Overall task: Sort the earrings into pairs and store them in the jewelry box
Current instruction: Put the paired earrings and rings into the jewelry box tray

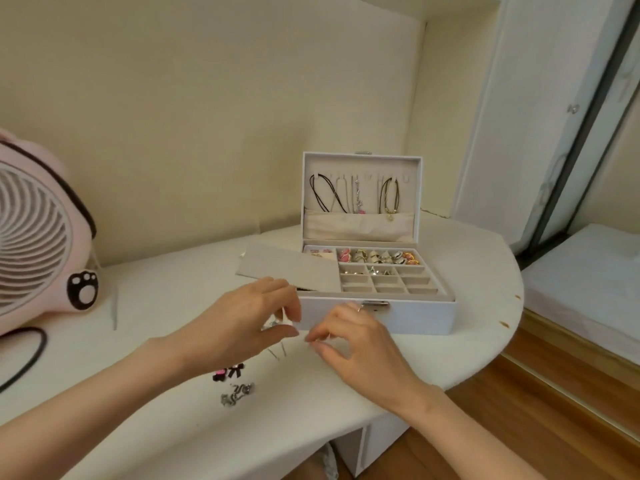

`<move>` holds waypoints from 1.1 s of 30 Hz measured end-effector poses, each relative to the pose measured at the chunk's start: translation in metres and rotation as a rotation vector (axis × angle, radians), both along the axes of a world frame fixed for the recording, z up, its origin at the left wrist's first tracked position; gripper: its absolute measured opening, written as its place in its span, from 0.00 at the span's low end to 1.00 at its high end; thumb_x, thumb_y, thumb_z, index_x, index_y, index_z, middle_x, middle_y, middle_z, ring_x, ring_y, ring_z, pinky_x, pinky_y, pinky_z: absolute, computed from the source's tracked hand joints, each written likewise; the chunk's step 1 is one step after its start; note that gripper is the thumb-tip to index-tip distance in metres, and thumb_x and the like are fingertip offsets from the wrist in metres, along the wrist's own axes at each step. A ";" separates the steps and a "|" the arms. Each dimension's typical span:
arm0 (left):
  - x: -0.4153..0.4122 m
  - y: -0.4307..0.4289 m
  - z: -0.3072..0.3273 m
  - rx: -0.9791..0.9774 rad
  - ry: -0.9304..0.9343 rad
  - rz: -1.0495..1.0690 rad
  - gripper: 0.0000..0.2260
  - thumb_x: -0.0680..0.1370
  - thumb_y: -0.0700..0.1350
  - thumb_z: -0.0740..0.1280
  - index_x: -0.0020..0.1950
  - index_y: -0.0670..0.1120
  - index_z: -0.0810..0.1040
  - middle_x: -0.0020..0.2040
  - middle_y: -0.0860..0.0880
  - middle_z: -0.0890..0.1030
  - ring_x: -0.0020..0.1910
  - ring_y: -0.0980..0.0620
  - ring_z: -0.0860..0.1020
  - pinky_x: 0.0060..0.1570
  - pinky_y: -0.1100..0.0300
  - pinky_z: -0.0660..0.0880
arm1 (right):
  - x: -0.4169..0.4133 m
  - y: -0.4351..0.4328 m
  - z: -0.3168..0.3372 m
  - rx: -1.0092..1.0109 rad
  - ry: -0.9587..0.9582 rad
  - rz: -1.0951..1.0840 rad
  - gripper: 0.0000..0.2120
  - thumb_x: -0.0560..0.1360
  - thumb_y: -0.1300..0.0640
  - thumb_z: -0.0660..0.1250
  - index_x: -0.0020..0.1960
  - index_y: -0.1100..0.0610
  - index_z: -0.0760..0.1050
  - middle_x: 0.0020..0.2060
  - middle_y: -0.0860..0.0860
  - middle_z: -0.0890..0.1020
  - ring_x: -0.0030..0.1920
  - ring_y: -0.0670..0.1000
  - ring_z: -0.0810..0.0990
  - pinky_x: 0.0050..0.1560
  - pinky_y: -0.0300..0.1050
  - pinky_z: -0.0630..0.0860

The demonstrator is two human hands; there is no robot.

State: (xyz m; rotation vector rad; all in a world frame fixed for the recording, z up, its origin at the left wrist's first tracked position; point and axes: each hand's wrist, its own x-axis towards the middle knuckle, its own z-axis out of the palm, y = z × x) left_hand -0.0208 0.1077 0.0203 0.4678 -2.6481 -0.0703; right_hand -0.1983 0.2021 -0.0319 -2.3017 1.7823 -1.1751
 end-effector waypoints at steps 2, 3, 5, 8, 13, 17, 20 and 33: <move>0.023 -0.001 -0.004 0.098 -0.026 0.035 0.04 0.75 0.50 0.68 0.44 0.55 0.73 0.40 0.61 0.74 0.40 0.63 0.73 0.39 0.70 0.69 | 0.018 -0.001 -0.006 0.121 -0.049 0.086 0.12 0.72 0.47 0.61 0.47 0.51 0.81 0.41 0.44 0.77 0.46 0.41 0.72 0.49 0.35 0.69; 0.032 -0.003 -0.006 0.155 -0.037 0.056 0.06 0.74 0.48 0.69 0.42 0.56 0.73 0.39 0.61 0.75 0.39 0.63 0.73 0.38 0.70 0.68 | 0.026 -0.003 -0.008 0.160 -0.065 0.120 0.11 0.72 0.49 0.63 0.48 0.51 0.81 0.42 0.45 0.76 0.46 0.42 0.72 0.49 0.36 0.70; 0.048 -0.006 -0.009 0.251 -0.090 0.090 0.10 0.74 0.45 0.70 0.39 0.57 0.71 0.38 0.60 0.77 0.37 0.61 0.74 0.38 0.69 0.70 | 0.041 -0.007 -0.009 0.214 -0.095 0.178 0.07 0.73 0.53 0.67 0.49 0.50 0.81 0.43 0.47 0.76 0.46 0.44 0.72 0.51 0.39 0.71; 0.062 -0.008 -0.012 0.299 -0.222 0.100 0.12 0.74 0.45 0.69 0.37 0.59 0.69 0.36 0.62 0.77 0.37 0.62 0.74 0.38 0.71 0.68 | 0.058 -0.015 -0.009 0.269 -0.108 0.203 0.09 0.71 0.53 0.71 0.51 0.50 0.81 0.41 0.45 0.74 0.45 0.44 0.73 0.50 0.40 0.71; 0.069 -0.002 -0.016 0.358 -0.380 0.127 0.15 0.63 0.66 0.69 0.40 0.59 0.69 0.39 0.60 0.76 0.40 0.61 0.72 0.39 0.71 0.68 | 0.064 -0.024 -0.011 0.276 -0.097 0.173 0.08 0.68 0.50 0.73 0.46 0.50 0.81 0.38 0.42 0.71 0.42 0.43 0.71 0.46 0.39 0.69; 0.068 0.001 -0.026 0.242 -0.439 0.104 0.16 0.67 0.65 0.68 0.44 0.57 0.69 0.43 0.59 0.74 0.42 0.65 0.70 0.42 0.70 0.67 | 0.058 -0.022 -0.012 0.312 -0.190 0.209 0.07 0.68 0.54 0.74 0.44 0.54 0.81 0.40 0.47 0.73 0.42 0.45 0.73 0.47 0.39 0.72; 0.069 0.001 -0.027 0.207 -0.431 0.090 0.09 0.72 0.59 0.67 0.45 0.56 0.70 0.42 0.61 0.72 0.41 0.67 0.69 0.40 0.71 0.65 | 0.053 -0.020 -0.013 0.338 -0.259 0.231 0.05 0.68 0.57 0.74 0.43 0.55 0.82 0.41 0.48 0.75 0.42 0.45 0.75 0.49 0.41 0.74; 0.032 0.015 -0.011 0.217 -0.259 0.016 0.05 0.75 0.52 0.64 0.43 0.57 0.69 0.38 0.62 0.74 0.41 0.64 0.72 0.41 0.70 0.69 | 0.021 -0.003 -0.005 0.233 -0.327 0.140 0.04 0.69 0.64 0.72 0.39 0.57 0.82 0.37 0.46 0.80 0.39 0.46 0.78 0.43 0.31 0.70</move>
